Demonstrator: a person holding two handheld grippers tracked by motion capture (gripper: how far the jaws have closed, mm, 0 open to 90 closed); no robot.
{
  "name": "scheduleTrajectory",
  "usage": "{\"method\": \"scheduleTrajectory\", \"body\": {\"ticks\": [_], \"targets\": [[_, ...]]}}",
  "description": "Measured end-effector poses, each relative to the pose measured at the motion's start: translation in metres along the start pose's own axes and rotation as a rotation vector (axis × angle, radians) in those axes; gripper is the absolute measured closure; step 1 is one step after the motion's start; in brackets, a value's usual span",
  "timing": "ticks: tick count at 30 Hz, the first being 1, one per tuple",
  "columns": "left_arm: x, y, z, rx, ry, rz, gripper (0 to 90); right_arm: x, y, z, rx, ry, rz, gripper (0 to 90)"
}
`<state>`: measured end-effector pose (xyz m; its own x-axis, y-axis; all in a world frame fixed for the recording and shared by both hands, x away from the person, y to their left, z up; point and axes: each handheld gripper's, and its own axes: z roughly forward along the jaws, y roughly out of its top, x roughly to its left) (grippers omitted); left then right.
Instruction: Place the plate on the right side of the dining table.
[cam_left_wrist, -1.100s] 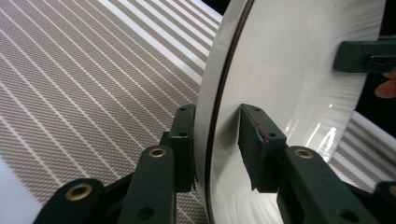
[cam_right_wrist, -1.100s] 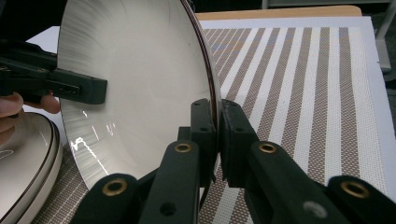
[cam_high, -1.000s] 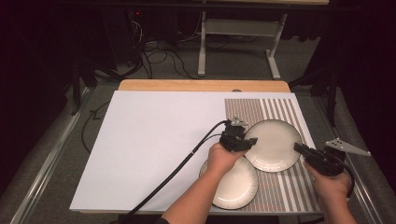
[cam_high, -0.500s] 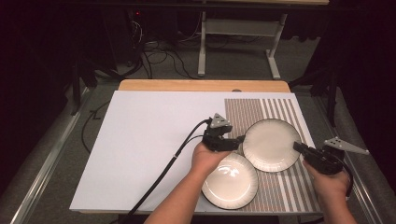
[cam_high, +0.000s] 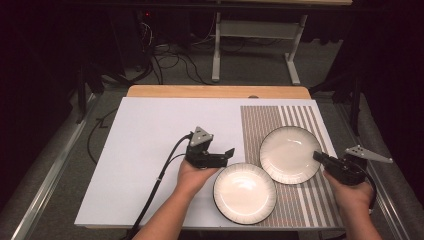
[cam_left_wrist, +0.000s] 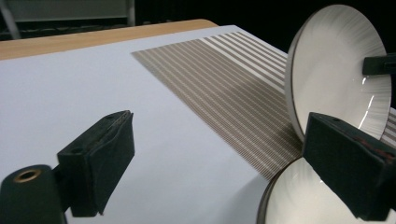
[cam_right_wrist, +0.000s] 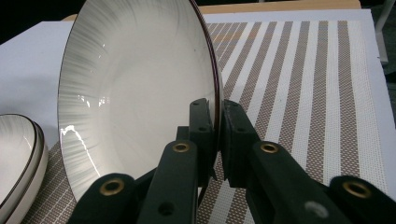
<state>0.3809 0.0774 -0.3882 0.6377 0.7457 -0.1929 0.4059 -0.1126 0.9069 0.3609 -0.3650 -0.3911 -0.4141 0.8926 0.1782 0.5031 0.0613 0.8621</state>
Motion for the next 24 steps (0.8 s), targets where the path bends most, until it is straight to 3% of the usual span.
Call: {"method": "scheduleTrajectory", "body": {"ticks": [7, 16, 24], "targets": [[0.019, -0.011, -0.037, -0.025, 0.048, -0.005, 0.1, -0.001, 0.0, 0.003, 0.009, -0.006, -0.002, 85.5], [0.036, -0.027, -0.084, -0.042, 0.098, 0.014, 0.1, -0.002, 0.0, 0.006, 0.024, -0.015, 0.007, 84.9], [0.043, -0.044, -0.121, -0.068, 0.136, 0.041, 0.1, -0.006, 0.001, 0.011, 0.052, -0.024, 0.022, 83.8]]}}
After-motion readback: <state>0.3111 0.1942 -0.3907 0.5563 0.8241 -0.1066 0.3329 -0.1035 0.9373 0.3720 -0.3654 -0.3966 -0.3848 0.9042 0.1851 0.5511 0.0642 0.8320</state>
